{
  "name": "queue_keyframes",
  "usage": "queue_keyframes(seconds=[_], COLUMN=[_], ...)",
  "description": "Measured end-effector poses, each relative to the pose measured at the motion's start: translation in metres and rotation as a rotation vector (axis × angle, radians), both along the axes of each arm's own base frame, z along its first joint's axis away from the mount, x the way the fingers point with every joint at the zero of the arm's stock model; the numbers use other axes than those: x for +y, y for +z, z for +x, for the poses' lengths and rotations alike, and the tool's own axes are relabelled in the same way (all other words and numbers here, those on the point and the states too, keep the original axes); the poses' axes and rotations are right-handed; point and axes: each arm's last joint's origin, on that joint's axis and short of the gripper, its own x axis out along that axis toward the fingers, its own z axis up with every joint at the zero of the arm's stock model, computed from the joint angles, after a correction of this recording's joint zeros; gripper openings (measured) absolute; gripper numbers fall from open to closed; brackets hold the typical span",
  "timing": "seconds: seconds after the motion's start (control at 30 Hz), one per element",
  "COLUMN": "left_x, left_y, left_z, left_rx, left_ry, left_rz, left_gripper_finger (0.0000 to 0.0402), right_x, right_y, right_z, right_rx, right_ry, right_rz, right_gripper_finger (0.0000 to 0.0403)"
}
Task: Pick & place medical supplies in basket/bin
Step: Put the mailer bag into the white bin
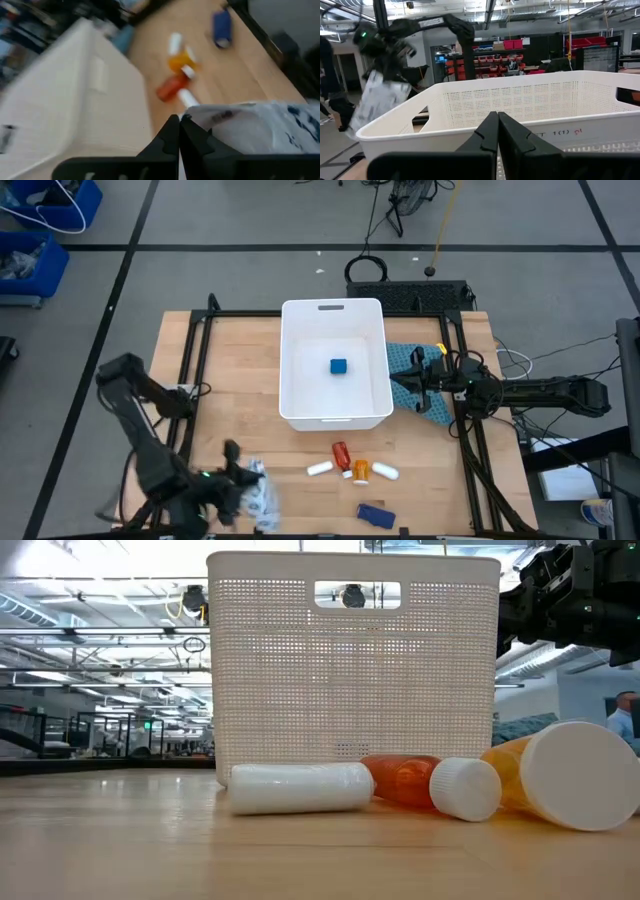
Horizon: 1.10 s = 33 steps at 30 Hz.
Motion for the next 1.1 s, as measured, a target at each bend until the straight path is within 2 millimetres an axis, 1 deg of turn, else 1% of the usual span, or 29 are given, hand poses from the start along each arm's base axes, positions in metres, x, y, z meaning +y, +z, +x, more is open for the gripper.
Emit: queue_keyframes(seconds=[0.13, 0.2, 0.33, 0.43, 0.57, 0.73, 0.87, 1.1], left_x=[0.029, 0.045, 0.07, 0.084, 0.103, 0.127, 0.151, 0.192], left_y=[0.032, 0.043, 0.062, 0.076, 0.093, 0.107, 0.115, 0.121], left_z=[-0.021, -0.03, -0.044, -0.056, -0.072, -0.082, -0.091, -0.104], left_rx=[-0.117, -0.158, -0.229, -0.299, -0.429, -0.583, -0.594, -0.62], left_ry=[0.099, 0.139, 0.176, 0.182, 0.243, 0.381, 0.426, 0.556], left_rz=[-0.056, -0.057, -0.037, -0.005, -0.001, 0.043, 0.042, -0.019], left_gripper_finger=[0.0001, 0.0001, 0.0001, 0.0001, 0.0001, 0.0, 0.0, 0.0], right_x=[0.0, 0.0, 0.0, 0.0, 0.0, 0.0, 0.0, 0.0], right_y=[0.0, 0.001, 0.0, 0.0, 0.0, 0.0, 0.0, 0.003], right_z=[0.0, 0.0, 0.0, 0.0, 0.0, 0.0, 0.0, 0.0], right_rx=[-0.004, -0.005, -0.005, -0.005, 0.001, -0.005, -0.002, -0.03], right_ry=[0.0, 0.0, 0.002, 0.005, 0.005, 0.005, 0.002, -0.009], right_rz=[-0.001, -0.001, 0.002, 0.012, 0.019, 0.017, 0.0, -0.07], right_gripper_finger=[0.0, 0.0, 0.0, 0.0, 0.0, 0.0, 0.0, 0.0])
